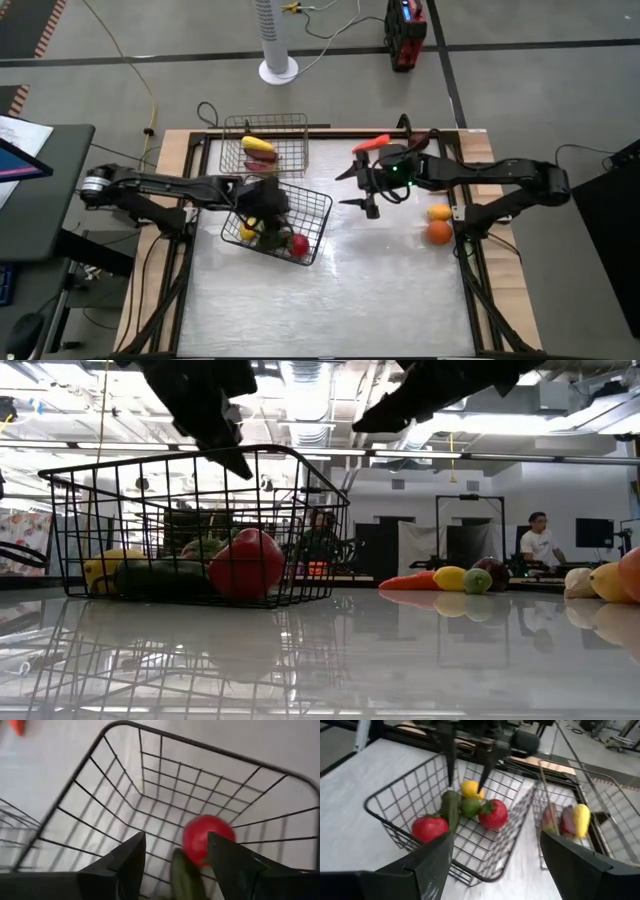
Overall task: Sort produce into baskets
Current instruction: Put the green chili pepper into the top wire basket
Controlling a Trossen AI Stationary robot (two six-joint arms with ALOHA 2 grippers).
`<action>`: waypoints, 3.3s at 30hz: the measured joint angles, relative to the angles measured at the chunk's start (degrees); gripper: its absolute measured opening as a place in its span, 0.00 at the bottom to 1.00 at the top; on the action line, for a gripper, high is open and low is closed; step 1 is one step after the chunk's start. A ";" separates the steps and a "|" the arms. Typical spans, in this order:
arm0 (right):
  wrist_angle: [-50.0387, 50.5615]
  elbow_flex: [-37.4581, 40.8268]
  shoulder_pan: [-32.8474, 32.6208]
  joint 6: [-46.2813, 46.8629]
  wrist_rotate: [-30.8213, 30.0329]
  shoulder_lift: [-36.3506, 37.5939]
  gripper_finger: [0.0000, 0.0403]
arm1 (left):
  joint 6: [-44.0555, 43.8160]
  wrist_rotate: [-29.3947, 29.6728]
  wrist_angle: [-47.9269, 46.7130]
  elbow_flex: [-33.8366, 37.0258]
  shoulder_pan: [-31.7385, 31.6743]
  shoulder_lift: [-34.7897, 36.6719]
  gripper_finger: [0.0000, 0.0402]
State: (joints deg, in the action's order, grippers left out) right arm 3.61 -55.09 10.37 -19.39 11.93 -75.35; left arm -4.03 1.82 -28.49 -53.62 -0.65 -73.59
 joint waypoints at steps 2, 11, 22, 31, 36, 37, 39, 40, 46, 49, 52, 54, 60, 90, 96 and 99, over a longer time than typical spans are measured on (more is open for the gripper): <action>0.55 -0.37 -0.61 -0.01 -0.53 -0.17 0.81 | -3.13 -3.14 -0.40 0.25 -0.12 0.60 0.49; -0.84 -0.42 2.32 0.22 -3.08 1.16 0.81 | -3.99 -16.14 -4.90 0.06 -1.43 -8.75 0.49; -1.86 -0.46 4.98 0.89 -2.94 1.12 0.81 | -6.21 -26.19 -11.98 -0.42 -7.02 -12.82 0.49; -2.96 -0.46 5.16 -0.01 -2.77 1.09 0.81 | 12.19 -17.00 -19.53 -7.02 -7.77 -12.75 0.49; -2.30 -0.44 4.89 0.10 -2.77 1.09 0.81 | 37.55 -14.48 -19.62 -7.02 -6.47 -12.75 0.49; -2.25 -0.44 4.76 0.25 -2.77 1.09 0.81 | 41.72 -14.45 -19.58 -6.96 -6.39 -12.75 0.49; -2.07 -0.42 4.47 0.32 -2.75 1.09 0.81 | 49.07 -14.24 -19.45 -6.27 -6.17 -12.75 0.49; -1.81 -0.42 4.25 0.30 -2.74 1.09 0.81 | 52.07 -14.09 -19.67 -5.74 -6.07 -12.75 0.49; -0.72 -0.06 3.86 1.14 -2.72 1.09 0.81 | 65.25 -10.32 -15.25 -0.78 -3.86 -12.80 0.49; -0.57 0.54 3.88 1.59 -2.72 1.09 0.81 | 68.50 -10.05 -9.95 0.54 -2.16 -12.80 0.49; -0.61 1.00 3.92 1.85 -2.75 1.07 0.81 | 66.77 -10.33 -5.74 1.64 -1.52 -12.80 0.49; -0.57 1.01 3.92 2.04 -2.77 1.07 0.81 | 63.48 -10.31 -3.89 2.06 -1.33 -12.80 0.49; -0.66 1.01 4.03 2.01 -2.79 1.07 0.81 | 67.55 -13.75 -4.07 2.33 -1.83 -12.80 0.49; -2.84 1.01 8.68 0.89 -3.01 1.09 0.81 | 124.33 0.02 4.31 10.25 0.20 -12.72 0.49; -3.21 1.01 9.70 1.23 -2.96 1.09 0.81 | 123.78 3.46 8.92 10.40 2.41 -12.95 0.49; -3.20 1.01 9.71 1.37 -2.92 1.09 0.81 | 123.47 3.84 9.53 10.40 3.01 -12.95 0.49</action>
State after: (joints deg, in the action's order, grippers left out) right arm 0.41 -54.08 20.08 -18.02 9.01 -74.26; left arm 119.44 5.66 -18.96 -43.22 2.36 -86.54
